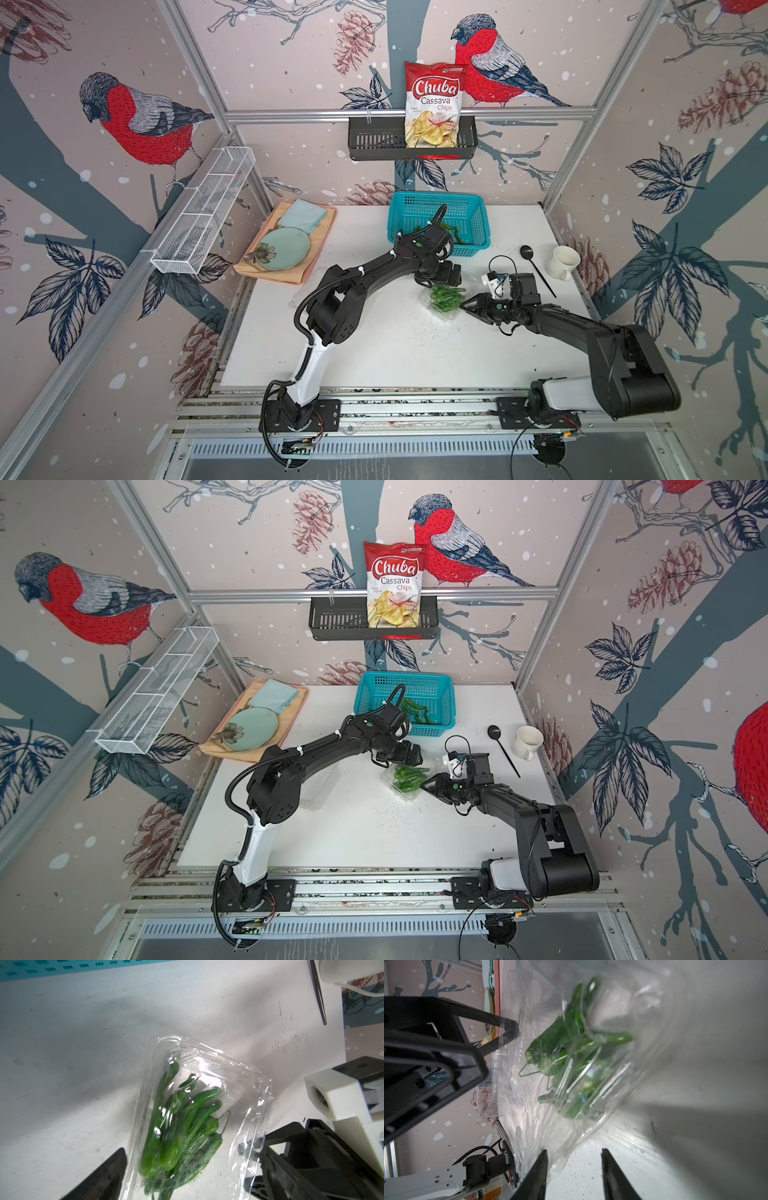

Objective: Take small green peppers out of containers
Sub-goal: Open the packing box at the center of the board.

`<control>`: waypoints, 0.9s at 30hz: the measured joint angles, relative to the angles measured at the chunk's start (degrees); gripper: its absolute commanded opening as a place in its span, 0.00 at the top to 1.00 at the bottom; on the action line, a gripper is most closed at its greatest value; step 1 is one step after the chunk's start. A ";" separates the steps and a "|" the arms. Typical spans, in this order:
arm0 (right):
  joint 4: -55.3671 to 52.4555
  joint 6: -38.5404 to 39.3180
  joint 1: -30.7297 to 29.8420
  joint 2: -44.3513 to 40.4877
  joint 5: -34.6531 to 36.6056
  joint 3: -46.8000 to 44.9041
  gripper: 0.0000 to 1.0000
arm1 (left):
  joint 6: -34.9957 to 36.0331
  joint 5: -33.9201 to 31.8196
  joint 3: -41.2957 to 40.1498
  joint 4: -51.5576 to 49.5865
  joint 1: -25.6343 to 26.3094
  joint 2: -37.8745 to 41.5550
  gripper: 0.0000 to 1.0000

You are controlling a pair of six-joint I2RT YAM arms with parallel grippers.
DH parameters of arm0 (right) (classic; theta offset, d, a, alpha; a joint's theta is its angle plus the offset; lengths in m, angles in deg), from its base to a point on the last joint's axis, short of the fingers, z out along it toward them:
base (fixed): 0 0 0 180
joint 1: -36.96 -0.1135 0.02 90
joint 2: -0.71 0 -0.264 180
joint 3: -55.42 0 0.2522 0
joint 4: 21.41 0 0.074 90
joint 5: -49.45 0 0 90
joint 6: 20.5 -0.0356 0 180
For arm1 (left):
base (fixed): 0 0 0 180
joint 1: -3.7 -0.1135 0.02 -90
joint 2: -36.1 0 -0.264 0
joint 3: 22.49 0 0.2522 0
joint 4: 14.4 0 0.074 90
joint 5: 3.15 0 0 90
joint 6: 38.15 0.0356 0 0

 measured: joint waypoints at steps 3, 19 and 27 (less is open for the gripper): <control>0.92 -0.17 0.00 1.18 -0.13 0.50 0.58 | -0.63 0.00 -0.37 0.72 0.00 0.02 0.04; 5.09 -3.32 0.00 2.49 -0.59 -0.04 0.35 | -2.01 -0.37 -1.84 3.28 -0.04 0.33 0.04; 4.76 -4.72 0.33 3.26 0.98 0.63 0.61 | -2.29 0.07 -2.27 3.76 -0.13 0.68 0.04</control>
